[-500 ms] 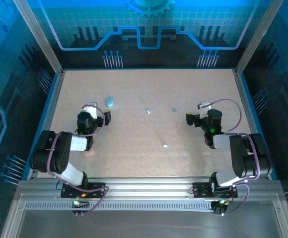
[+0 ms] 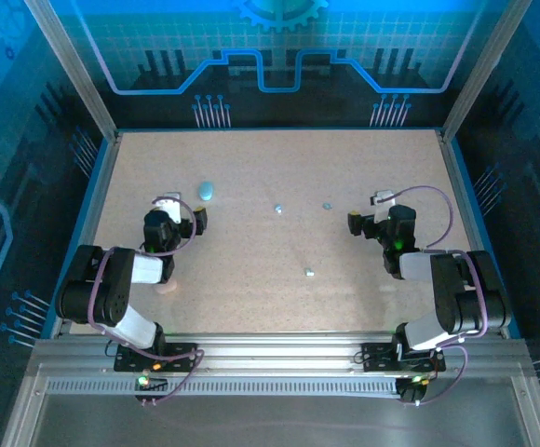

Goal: Insert the wireless bluetooth earbuds into the charging case

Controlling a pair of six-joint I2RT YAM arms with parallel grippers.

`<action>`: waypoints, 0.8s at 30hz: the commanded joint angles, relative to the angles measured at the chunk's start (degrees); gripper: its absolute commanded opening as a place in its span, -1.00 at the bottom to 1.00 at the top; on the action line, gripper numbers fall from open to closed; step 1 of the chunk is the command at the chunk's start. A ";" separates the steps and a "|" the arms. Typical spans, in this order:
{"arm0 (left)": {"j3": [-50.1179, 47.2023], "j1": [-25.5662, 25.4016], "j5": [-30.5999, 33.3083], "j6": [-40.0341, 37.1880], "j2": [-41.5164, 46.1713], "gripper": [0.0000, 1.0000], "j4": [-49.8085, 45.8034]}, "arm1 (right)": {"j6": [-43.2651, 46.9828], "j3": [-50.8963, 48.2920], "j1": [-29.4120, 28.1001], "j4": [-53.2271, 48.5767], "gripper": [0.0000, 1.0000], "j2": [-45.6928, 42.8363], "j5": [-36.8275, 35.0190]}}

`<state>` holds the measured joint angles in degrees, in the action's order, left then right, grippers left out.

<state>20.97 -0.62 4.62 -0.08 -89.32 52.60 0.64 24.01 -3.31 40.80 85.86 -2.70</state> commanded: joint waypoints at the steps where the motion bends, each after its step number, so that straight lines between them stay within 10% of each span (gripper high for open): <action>1: 1.05 0.63 -1.58 -0.08 0.44 0.98 0.14 | -0.27 1.13 0.32 1.74 1.00 0.36 0.33; 16: -2.24 0.97 -0.60 0.65 3.69 0.98 3.45 | 1.41 0.75 -1.21 1.40 1.00 -0.88 -0.47; 24: 7.71 2.19 3.63 10.33 18.44 0.98 -31.26 | -5.12 13.98 -1.18 -29.90 1.00 -9.00 -1.55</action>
<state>23.77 0.38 6.04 4.54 -73.69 36.60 -0.64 32.03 -3.86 24.43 80.44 -3.44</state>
